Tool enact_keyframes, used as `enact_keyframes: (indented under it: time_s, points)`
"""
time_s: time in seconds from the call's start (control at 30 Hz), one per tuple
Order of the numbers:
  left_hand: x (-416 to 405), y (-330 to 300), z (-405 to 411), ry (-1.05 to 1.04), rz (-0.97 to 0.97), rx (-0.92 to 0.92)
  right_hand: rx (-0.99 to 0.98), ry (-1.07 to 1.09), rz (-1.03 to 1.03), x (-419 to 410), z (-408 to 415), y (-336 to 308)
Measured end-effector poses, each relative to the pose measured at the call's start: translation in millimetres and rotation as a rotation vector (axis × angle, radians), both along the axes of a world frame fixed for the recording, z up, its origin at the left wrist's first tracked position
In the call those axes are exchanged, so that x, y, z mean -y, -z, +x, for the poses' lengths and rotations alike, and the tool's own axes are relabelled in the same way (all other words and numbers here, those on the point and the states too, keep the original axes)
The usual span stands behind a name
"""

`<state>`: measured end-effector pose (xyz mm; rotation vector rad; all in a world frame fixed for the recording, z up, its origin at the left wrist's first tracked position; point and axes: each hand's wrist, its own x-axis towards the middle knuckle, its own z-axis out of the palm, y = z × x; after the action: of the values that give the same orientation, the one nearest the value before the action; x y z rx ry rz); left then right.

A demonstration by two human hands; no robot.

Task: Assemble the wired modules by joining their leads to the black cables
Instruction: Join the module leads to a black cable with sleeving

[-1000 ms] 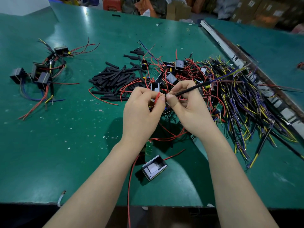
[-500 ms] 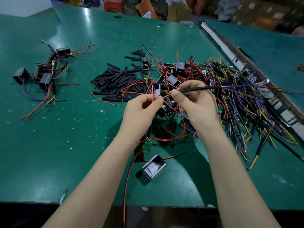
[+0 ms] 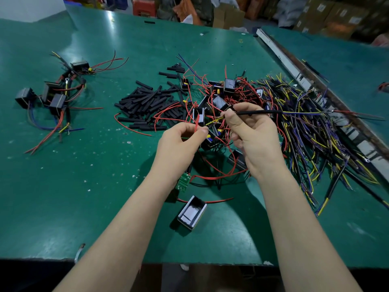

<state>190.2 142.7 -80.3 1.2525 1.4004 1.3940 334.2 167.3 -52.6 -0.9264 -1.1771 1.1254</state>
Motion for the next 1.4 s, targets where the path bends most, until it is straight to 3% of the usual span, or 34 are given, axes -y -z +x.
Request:
enact_keyframes:
  time_s: [0.2,0.3,0.37,0.57,1.03,1.4]
  points:
    - [2.6,-6.1,0.3,-0.101,0.236,-0.066,0.096,-0.009,0.061,-0.2,3.1,-1.3]
    - [4.1,-6.1,0.6,-0.1,0.233,-0.171,0.396,0.004,0.205,0.2,4.6,-0.1]
    - [4.5,-4.8,2.3,-0.068,0.208,-0.299,0.482,-0.008,0.268,1.9,3.0,0.8]
    - [5.7,-6.5,3.5,-0.005,0.241,-0.402,0.307,-0.018,0.181,2.7,0.7,1.1]
    - [5.5,-8.0,6.6,-0.006,0.198,-0.202,0.385,-0.067,0.224,4.2,-2.0,1.9]
    - [6.9,-9.9,6.4,-0.017,0.199,-0.152,0.218,-0.067,0.088,3.2,-2.4,2.5]
